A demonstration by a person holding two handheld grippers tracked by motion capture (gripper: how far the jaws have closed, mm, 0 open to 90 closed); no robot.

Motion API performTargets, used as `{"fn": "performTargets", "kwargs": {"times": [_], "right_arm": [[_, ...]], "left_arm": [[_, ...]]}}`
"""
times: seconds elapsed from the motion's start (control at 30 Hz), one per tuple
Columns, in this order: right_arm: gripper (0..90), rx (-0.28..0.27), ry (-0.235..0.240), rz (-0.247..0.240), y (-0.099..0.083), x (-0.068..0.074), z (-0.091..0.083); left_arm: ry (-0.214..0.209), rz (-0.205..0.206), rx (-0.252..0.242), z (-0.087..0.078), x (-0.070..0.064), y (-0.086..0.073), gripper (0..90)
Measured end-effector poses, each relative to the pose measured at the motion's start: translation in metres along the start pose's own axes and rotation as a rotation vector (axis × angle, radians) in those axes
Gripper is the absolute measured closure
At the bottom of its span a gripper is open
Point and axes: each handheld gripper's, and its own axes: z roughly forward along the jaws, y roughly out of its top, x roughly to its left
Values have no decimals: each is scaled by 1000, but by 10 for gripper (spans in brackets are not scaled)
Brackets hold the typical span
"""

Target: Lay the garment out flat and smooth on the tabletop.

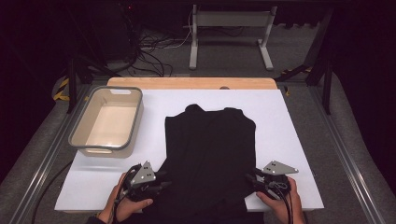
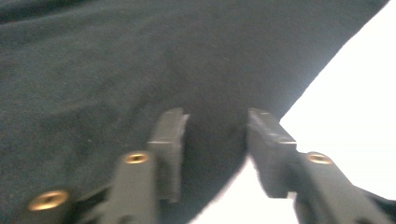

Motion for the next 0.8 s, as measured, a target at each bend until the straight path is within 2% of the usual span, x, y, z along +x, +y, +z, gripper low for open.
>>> {"fn": "performTargets", "kwargs": {"times": [0.07, 0.1, 0.2, 0.23, 0.3, 0.37, 0.5, 0.53, 0.7, 0.8], "right_arm": [[822, -1, 17, -30, 4, -1, 4], [856, 0, 26, -42, 6, -2, 6], [873, 3, 40, -61, 11, -5, 10], [876, 3, 21, -77, 15, -8, 13], [878, -16, -3, -91, 22, -12, 15], [878, -47, -18, -94, 29, -16, 16], [878, -72, -31, -100, 41, -20, 23], [878, -79, -37, -110, 50, -20, 32], [869, -61, -52, -145, 62, -15, 50], [727, -47, -44, -139, 58, -11, 47]], "left_arm": [[10, 1, 17, 4, 3, 0, 499], [14, -5, 26, 8, 5, 0, 492], [1, -24, 17, 13, 11, 2, 490], [1, -22, 20, 15, 14, 4, 502], [-1, -24, 28, 16, 16, 5, 616], [-6, -25, 28, 16, 20, 5, 672], [-6, -20, 33, 15, 24, 5, 846], [-21, -31, 31, 15, 28, 5, 890], [13, -25, 51, 10, 29, 4, 900], [31, -23, 53, 7, 30, 3, 900]]}}
